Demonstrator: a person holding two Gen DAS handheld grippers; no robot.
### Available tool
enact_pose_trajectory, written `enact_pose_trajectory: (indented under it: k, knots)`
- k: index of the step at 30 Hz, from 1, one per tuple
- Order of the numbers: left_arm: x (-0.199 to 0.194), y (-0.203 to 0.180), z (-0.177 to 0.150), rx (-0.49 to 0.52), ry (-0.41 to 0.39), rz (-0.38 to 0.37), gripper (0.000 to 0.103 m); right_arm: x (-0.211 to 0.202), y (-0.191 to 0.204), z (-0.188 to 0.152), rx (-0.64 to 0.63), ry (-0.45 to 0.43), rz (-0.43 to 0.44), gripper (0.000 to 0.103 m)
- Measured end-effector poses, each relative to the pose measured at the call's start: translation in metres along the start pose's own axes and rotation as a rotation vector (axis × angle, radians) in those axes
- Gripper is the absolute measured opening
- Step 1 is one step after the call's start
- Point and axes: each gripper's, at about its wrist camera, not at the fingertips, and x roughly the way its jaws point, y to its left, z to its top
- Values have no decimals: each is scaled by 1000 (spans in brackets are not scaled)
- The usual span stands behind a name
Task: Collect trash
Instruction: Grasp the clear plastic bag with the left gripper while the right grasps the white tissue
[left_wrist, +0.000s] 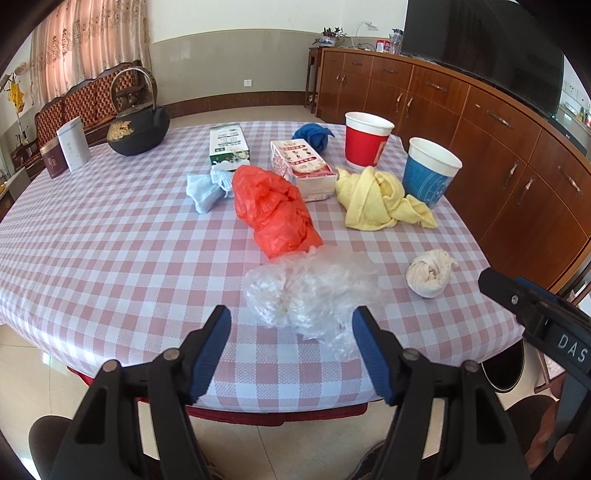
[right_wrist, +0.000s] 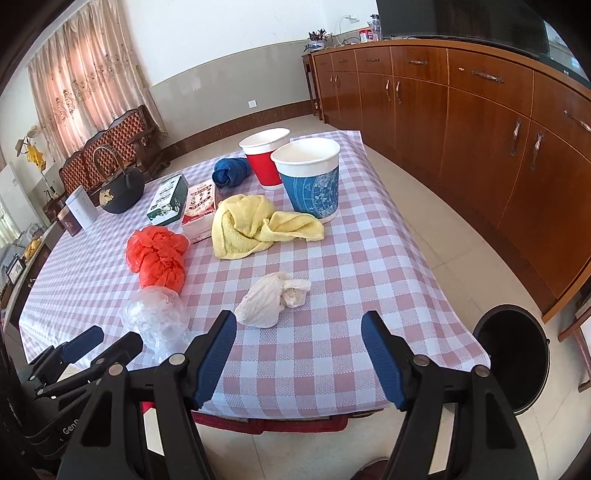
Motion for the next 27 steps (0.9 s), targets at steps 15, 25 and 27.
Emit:
enact_pose_trajectory:
  k: [15, 25, 27]
  knots:
    - [34, 0, 10, 6, -21, -61, 65, 57, 8, 14, -3, 69, 17, 74]
    - [28, 3, 5, -11, -50, -115, 37, 68, 18, 11, -42, 63, 75, 37]
    - [24, 1, 3, -2, -58, -121, 30, 67, 20, 11, -50, 61, 88, 27]
